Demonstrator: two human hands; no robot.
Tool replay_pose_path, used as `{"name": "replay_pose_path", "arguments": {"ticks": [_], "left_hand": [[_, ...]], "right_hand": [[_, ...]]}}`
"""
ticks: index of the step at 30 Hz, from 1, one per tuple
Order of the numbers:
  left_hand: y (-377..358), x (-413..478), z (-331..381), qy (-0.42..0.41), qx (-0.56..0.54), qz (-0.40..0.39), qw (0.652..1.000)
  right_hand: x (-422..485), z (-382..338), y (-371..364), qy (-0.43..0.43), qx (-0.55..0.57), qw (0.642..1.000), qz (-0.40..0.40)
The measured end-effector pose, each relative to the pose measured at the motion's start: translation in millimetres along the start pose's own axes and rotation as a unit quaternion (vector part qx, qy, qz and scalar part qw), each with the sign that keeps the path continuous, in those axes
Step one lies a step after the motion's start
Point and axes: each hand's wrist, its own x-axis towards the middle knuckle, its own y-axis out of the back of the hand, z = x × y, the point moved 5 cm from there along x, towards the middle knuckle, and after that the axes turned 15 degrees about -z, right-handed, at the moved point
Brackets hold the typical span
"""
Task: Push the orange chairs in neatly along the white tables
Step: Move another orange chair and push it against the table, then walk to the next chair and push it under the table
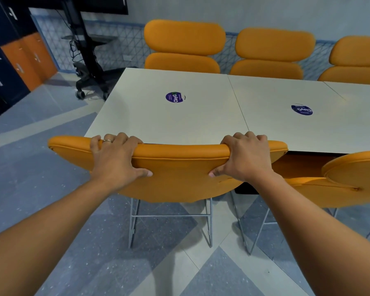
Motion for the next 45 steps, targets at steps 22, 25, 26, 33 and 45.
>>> {"name": "replay_pose_path", "arguments": {"ticks": [22,25,26,33,45], "left_hand": [[53.9,4.9,-98.1,-0.053,-0.200,-0.057,0.977],[63.8,11.7,-137.8,-0.052,-0.195,-0.047,0.978],[66.5,14.2,-166.4,-0.053,-0.205,-0.047,0.976],[64.3,24.6,-287.1,-0.065,-0.229,-0.050,0.970],[65.6,64.8,-467.0,-0.050,-0.234,-0.091,0.967]], "right_hand": [[33.7,-109.8,43.3,0.101,0.413,0.900,-0.093],[53.4,-147.1,48.9,0.103,0.424,0.895,-0.091],[67.2,-173.4,52.6,0.103,0.424,0.895,-0.090],[127.2,-297.1,70.4,0.117,0.397,0.906,-0.093],[229.3,-461.4,110.5,0.137,0.382,0.907,-0.109]]}}
